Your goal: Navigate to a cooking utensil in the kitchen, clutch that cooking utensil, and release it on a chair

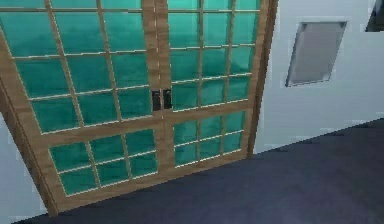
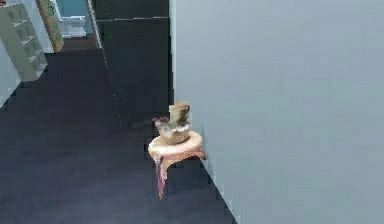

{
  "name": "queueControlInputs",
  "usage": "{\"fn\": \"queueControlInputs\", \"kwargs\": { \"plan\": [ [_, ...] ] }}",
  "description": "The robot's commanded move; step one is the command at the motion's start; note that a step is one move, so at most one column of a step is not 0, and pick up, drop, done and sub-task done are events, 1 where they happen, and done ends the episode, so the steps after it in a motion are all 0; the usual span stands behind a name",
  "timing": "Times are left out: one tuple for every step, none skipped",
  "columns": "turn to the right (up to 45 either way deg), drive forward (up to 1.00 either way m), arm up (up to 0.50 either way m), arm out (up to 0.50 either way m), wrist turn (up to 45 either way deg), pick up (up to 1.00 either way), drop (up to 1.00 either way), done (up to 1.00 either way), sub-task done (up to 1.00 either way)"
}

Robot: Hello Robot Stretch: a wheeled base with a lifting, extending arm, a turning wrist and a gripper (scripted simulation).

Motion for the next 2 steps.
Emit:
{"fn": "queueControlInputs", "kwargs": {
  "plan": [
    [33.0, 0.0, 0.0, 0.0, 0.0, 0.0, 0.0, 0.0, 0.0],
    [45.0, 0.0, 0.0, 0.0, 0.0, 0.0, 0.0, 0.0, 0.0]
  ]
}}
